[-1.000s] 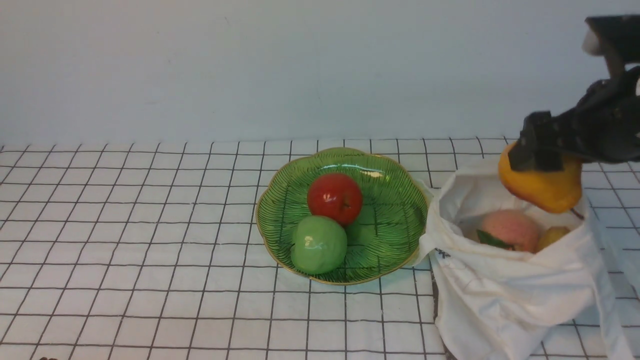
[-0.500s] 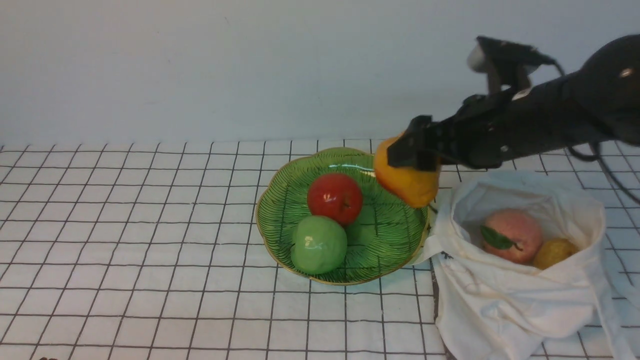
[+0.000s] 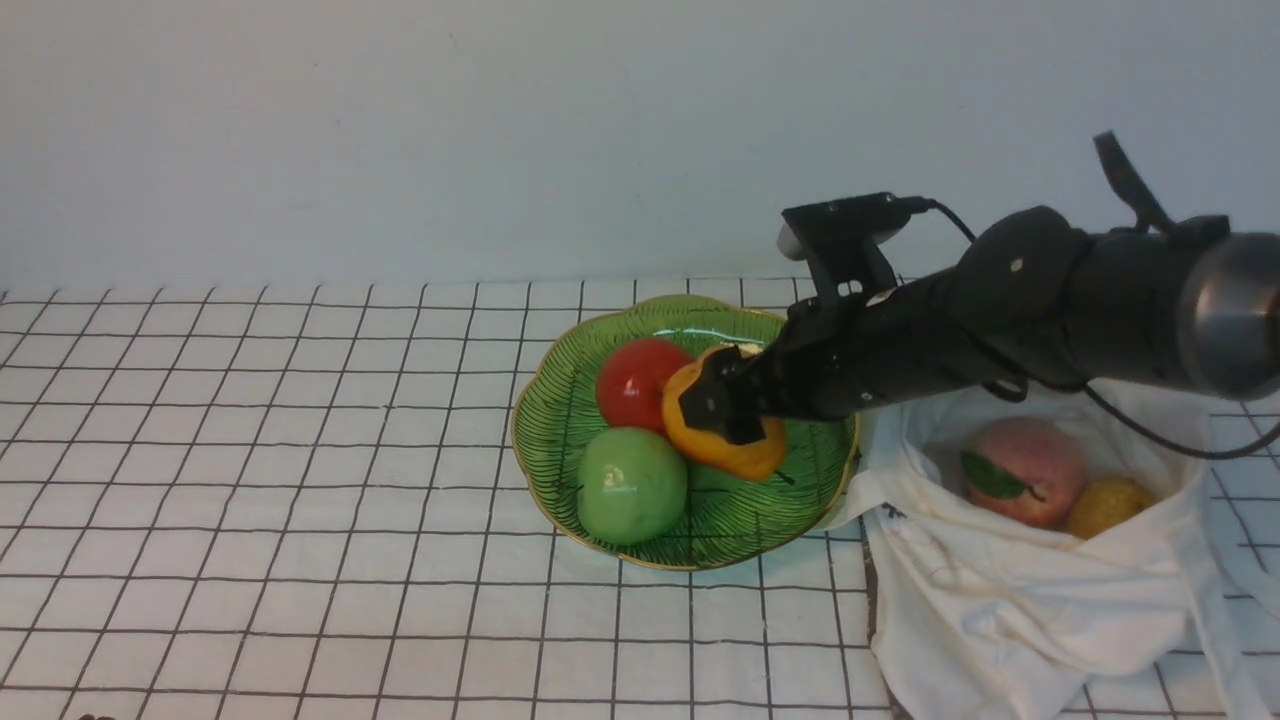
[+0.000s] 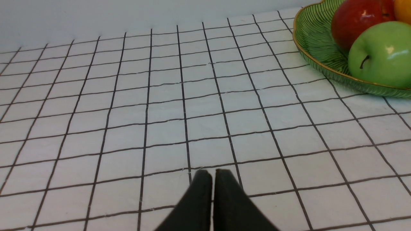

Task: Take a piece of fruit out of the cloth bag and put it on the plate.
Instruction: Use the right arm to put the pear into the empty plate on the left

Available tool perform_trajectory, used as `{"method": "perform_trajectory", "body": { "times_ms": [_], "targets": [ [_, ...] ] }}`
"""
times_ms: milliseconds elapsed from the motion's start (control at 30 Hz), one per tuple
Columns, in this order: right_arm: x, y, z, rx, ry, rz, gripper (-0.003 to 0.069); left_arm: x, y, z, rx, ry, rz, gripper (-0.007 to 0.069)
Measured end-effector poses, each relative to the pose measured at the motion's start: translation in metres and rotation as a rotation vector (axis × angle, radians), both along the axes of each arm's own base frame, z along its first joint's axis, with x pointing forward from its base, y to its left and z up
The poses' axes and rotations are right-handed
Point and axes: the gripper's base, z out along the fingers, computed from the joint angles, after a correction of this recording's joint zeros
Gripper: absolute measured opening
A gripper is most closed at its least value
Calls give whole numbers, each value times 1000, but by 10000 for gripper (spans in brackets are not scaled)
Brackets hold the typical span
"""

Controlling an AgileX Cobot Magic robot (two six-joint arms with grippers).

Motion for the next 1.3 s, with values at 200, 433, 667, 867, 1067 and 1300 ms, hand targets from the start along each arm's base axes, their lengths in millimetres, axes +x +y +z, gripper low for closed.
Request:
{"method": "perform_trajectory", "body": {
  "times_ms": [200, 433, 667, 867, 1067, 1300],
  "targets": [
    [-3, -2, 13, -18, -47, 21, 691, 0, 0, 0, 0, 0, 0, -8],
    [-8, -4, 28, -8, -66, 35, 691, 0, 0, 0, 0, 0, 0, -8],
    [-3, -10, 27, 90, 68, -93, 691, 0, 0, 0, 0, 0, 0, -8],
    [18, -40, 62, 174, 169, -137, 691, 0, 0, 0, 0, 0, 0, -8],
    [16, -39, 58, 157, 221, -111, 691, 0, 0, 0, 0, 0, 0, -8],
    [17, -38, 59, 148, 228, -99, 691, 0, 0, 0, 0, 0, 0, -8]
  ]
}}
